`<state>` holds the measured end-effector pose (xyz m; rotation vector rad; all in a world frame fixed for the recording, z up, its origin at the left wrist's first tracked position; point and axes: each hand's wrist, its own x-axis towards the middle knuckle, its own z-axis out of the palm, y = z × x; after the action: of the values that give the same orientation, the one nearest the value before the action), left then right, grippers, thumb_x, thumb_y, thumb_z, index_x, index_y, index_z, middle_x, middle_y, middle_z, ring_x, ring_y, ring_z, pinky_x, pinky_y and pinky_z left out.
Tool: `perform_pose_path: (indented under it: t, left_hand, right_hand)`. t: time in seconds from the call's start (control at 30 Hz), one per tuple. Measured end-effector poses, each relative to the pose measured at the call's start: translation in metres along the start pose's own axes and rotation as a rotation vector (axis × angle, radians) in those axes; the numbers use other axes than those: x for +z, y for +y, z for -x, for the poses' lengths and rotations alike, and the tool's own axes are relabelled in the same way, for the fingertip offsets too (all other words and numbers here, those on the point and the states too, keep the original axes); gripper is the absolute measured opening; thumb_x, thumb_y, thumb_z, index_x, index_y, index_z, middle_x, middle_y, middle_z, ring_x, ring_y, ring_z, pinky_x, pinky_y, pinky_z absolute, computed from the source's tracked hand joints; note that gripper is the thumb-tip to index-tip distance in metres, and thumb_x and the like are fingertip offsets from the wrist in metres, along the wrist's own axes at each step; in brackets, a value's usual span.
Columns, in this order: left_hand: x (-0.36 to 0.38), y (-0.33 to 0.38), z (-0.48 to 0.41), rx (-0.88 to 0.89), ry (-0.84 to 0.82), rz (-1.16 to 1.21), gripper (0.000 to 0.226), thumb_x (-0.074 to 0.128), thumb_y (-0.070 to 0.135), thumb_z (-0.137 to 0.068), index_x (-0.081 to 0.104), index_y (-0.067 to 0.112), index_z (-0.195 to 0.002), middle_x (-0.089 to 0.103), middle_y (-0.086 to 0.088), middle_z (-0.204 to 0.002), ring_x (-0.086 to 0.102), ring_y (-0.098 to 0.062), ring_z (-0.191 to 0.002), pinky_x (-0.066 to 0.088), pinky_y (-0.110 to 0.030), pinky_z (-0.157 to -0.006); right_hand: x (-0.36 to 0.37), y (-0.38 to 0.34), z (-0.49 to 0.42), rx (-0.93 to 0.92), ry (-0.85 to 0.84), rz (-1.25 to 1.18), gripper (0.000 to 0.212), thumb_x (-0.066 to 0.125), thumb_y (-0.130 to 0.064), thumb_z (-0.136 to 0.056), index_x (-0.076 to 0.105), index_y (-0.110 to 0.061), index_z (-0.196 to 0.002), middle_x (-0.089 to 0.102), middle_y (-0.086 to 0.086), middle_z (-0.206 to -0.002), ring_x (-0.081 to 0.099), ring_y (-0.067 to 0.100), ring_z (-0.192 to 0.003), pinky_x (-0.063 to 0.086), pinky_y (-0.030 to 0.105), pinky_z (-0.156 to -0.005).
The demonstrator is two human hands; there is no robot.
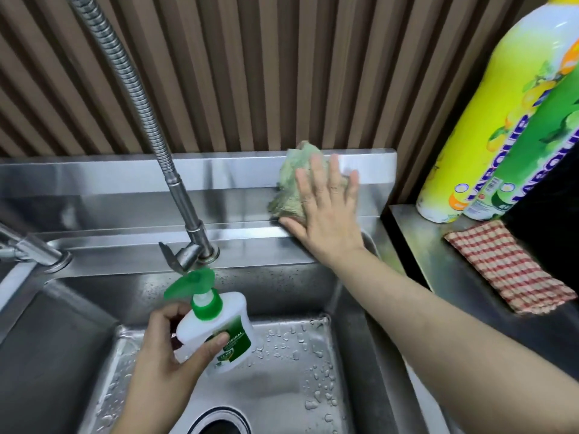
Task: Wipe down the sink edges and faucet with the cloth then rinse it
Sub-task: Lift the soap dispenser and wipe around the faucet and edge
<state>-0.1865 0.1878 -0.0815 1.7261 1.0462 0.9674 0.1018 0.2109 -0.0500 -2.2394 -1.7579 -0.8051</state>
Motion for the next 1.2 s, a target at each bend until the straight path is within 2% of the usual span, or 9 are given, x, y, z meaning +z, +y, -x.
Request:
perform_pose_path:
  t: [0.13,0.3,0.4,0.5,0.63,0.77,0.93,1.03,1.2]
  left_hand:
    - [-0.013,0.011,-0.006,0.015,0.025,-0.033,0.055,0.09,0.031,-0.051,0.049,0.05,-0.083,0.064,0.003,-0.096,0.06,-0.003,-0.078,0.044,-0.004,-0.064]
    - [-0.029,0.009,-0.009,0.008,0.072,-0.061,0.051,0.087,0.045,-0.05,0.049,0.046,-0.085,0.063,0.009,-0.091,0.059,0.003,-0.074,0.044,-0.004,-0.063]
    - [-0.026,0.006,-0.008,0.001,0.084,-0.073,0.052,0.085,0.032,-0.051,0.049,0.044,-0.086,0.063,0.003,-0.093,0.061,-0.004,-0.08,0.045,-0.005,-0.064]
    - [-0.023,0.005,-0.007,-0.018,0.056,-0.032,0.051,0.085,0.045,-0.05,0.05,0.047,-0.087,0.064,0.009,-0.095,0.062,-0.017,-0.086,0.048,-0.017,-0.069]
    - [-0.016,0.009,-0.012,0.006,0.03,0.006,0.048,0.087,0.032,-0.058,0.05,0.045,-0.087,0.065,0.001,-0.093,0.061,-0.006,-0.079,0.046,-0.013,-0.066]
    - [-0.012,0.015,-0.016,-0.007,0.012,0.039,0.045,0.075,0.047,-0.049,0.05,0.05,-0.086,0.063,0.011,-0.097,0.061,-0.005,-0.081,0.047,-0.014,-0.068]
    - [-0.015,0.025,-0.018,0.035,0.02,0.011,0.048,0.082,0.03,-0.055,0.05,0.048,-0.085,0.064,0.01,-0.097,0.061,-0.005,-0.078,0.046,-0.01,-0.065]
    - [-0.014,0.023,-0.015,0.035,0.045,0.014,0.051,0.086,0.023,-0.056,0.051,0.048,-0.084,0.065,-0.003,-0.095,0.062,-0.008,-0.078,0.047,-0.013,-0.066]
    - [-0.011,0.02,-0.013,0.014,0.036,0.002,0.053,0.087,0.023,-0.056,0.05,0.048,-0.084,0.065,0.002,-0.093,0.061,-0.004,-0.076,0.046,-0.01,-0.064]
  right_hand:
    - [-0.011,-0.086,-0.055,-0.339,0.022,0.147,0.077,0.044,-0.06,-0.086,0.017,-0.025,-0.149,0.014,0.005,-0.158,0.009,0.034,-0.145,-0.003,0.067,-0.107]
    - [-0.011,-0.127,-0.091,-0.545,0.065,0.194,0.087,0.063,-0.017,-0.083,0.009,-0.038,-0.148,0.014,-0.004,-0.158,0.006,0.03,-0.145,-0.013,0.064,-0.106]
    - [-0.019,-0.107,-0.084,-0.615,0.054,0.224,0.071,0.05,-0.035,-0.091,0.008,-0.038,-0.148,0.011,-0.003,-0.159,0.005,0.032,-0.146,-0.014,0.059,-0.108]
    - [-0.019,-0.055,-0.058,-0.403,0.066,0.211,0.079,0.048,-0.062,-0.082,0.013,-0.035,-0.148,0.016,-0.002,-0.158,0.012,0.033,-0.144,-0.009,0.062,-0.109]
    - [-0.007,0.056,-0.001,-0.146,0.064,0.255,0.078,0.037,-0.063,-0.083,0.013,-0.031,-0.149,0.018,0.003,-0.157,0.016,0.034,-0.142,-0.011,0.064,-0.107]
    - [-0.011,0.053,0.005,-0.078,-0.005,0.152,0.087,0.028,-0.074,-0.083,0.007,-0.022,-0.15,0.012,0.009,-0.158,0.005,0.032,-0.144,-0.009,0.064,-0.107]
    - [-0.011,-0.051,-0.051,-0.377,0.107,0.082,0.063,0.028,-0.056,-0.094,0.022,-0.026,-0.148,0.02,0.006,-0.157,0.012,0.03,-0.144,-0.014,0.061,-0.107]
    - [-0.012,-0.109,-0.073,-0.614,0.068,0.171,0.057,0.035,-0.037,-0.097,0.014,-0.031,-0.15,0.005,0.001,-0.16,0.0,0.029,-0.146,-0.019,0.068,-0.1]
    - [-0.009,-0.088,-0.069,-0.819,0.032,0.191,0.052,0.035,-0.027,-0.097,0.022,-0.03,-0.148,0.011,-0.001,-0.159,0.004,0.026,-0.146,-0.014,0.064,-0.105]
